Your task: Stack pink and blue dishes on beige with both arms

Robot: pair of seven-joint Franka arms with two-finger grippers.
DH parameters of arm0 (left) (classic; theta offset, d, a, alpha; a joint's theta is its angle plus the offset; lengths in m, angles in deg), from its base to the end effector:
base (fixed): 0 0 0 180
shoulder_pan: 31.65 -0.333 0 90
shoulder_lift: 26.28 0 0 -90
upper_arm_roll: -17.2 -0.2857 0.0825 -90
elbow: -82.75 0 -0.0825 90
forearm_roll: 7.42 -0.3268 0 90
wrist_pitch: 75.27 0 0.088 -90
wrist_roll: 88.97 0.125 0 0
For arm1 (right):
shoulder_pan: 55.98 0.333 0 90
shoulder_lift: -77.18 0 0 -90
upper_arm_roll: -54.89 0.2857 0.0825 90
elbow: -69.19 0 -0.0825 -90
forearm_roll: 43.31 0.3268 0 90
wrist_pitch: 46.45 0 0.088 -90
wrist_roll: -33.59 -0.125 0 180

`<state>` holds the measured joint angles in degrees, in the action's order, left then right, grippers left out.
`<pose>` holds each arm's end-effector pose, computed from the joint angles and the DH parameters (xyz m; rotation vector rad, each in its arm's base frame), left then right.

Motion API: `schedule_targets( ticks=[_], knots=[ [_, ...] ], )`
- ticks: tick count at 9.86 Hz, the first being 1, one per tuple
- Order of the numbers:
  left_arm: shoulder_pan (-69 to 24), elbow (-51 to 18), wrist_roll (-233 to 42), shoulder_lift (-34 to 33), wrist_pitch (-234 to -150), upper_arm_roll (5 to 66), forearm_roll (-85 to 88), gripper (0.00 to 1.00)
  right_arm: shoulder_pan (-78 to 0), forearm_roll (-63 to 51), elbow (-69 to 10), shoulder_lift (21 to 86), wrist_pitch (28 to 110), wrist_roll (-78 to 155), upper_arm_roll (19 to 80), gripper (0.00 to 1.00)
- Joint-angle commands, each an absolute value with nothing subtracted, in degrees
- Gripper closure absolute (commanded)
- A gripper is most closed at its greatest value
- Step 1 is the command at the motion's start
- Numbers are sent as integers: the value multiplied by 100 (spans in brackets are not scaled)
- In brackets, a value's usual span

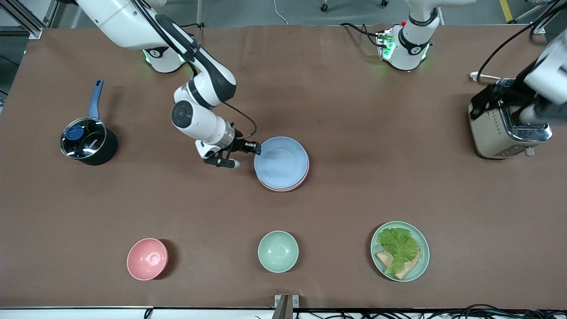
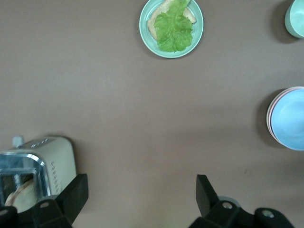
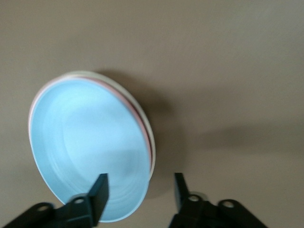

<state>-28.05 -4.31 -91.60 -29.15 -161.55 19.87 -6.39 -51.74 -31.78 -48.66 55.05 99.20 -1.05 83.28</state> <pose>0.4742 -0.0551 0.6159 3.1211 -0.1015 0.0548 0.4761 0.2953 0.2783 -2.7961 0.3349 0.0824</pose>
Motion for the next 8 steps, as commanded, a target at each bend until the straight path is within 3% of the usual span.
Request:
schedule_targets(
  ticks=[1, 3, 4, 6, 8],
  knots=[
    [-2787, -558, -9248, -3007, -16017, 1966, -742, 0, -5753, -4333, -4982, 6712, 8860, -192, 7812, 0],
    [-2787, 71, -9248, -2604, -15965, 1869, -724, 0, -5870, -4691, -4230, 7206, 7902, 8, 6953, 0],
    [-2865, 153, -9257, -2524, -15825, 1869, -663, 0, -5905, -4683, -3695, 7365, 7044, 645, 6417, 0],
    [-2988, 76, -9379, -2602, -15711, 1887, -654, 0, -5993, -4656, -3531, 7847, 6782, 1675, 5651, 0],
    [-3015, 49, -9477, -2646, -15666, 1896, -654, 0, -5967, -4604, -2982, 8095, 5576, 2555, 5244, 0]
  ],
)
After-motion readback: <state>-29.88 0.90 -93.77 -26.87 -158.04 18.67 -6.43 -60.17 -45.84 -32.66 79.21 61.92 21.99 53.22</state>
